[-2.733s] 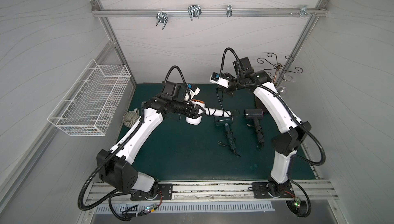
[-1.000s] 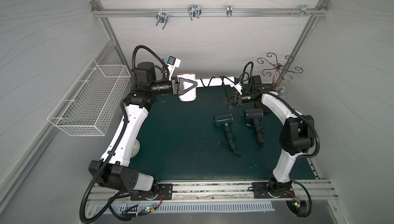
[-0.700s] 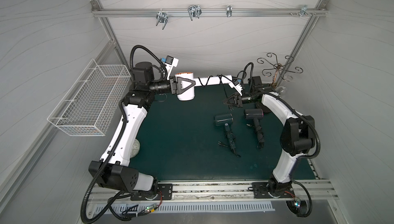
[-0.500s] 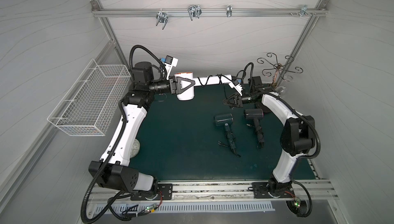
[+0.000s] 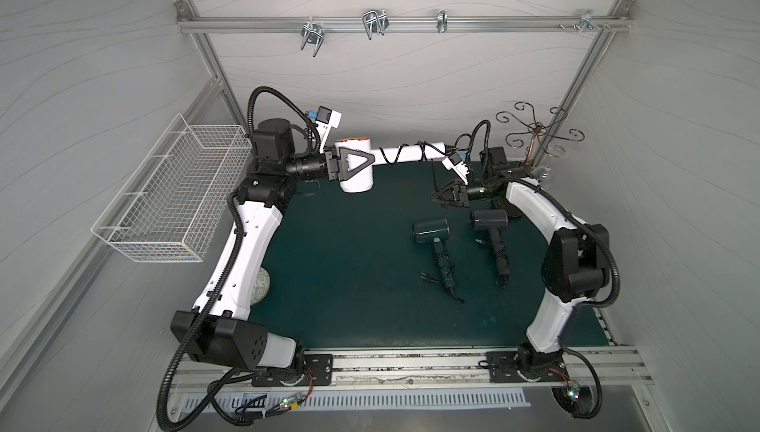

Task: Wrap the cord around the hair dryer
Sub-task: Wrap the power cord around the hair dryer.

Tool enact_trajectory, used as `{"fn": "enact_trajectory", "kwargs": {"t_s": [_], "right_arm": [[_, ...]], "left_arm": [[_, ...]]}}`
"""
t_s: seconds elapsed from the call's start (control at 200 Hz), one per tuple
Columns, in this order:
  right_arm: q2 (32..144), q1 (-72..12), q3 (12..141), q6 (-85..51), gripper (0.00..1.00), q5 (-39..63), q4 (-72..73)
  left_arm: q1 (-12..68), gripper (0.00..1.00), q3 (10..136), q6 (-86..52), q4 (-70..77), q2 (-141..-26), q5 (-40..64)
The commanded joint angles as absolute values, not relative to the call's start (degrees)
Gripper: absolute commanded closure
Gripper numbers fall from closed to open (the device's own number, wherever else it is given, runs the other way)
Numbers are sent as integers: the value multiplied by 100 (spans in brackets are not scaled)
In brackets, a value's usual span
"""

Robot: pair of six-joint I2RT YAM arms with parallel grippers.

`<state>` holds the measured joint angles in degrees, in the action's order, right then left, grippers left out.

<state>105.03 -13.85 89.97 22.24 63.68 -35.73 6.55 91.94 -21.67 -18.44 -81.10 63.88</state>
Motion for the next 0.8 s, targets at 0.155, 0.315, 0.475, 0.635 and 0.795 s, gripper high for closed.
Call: {"fn": "enact_trajectory", "kwargs": {"t_s": [0.155, 0.315, 0.475, 0.635, 0.795], "right_arm": [[10253, -1337, 8871, 2184, 66, 6285, -3657], [10189, -1340, 8827, 2153, 64, 6132, -3604], [10166, -1341, 8820, 2075, 70, 6062, -3560], [10029, -1338, 8619, 1853, 80, 5922, -3305], [9909, -1493, 8434, 1712, 91, 5765, -3239]], "left_arm": [[598, 100, 9589, -2223, -1174, -7968, 6500], [580, 100, 9589, -2225, -1182, -7963, 6490], [556, 100, 9589, -2226, -1187, -7964, 6455], [523, 100, 9533, -2236, -1183, -7937, 6349], [442, 100, 9373, -2492, -899, -7910, 6130]]}}
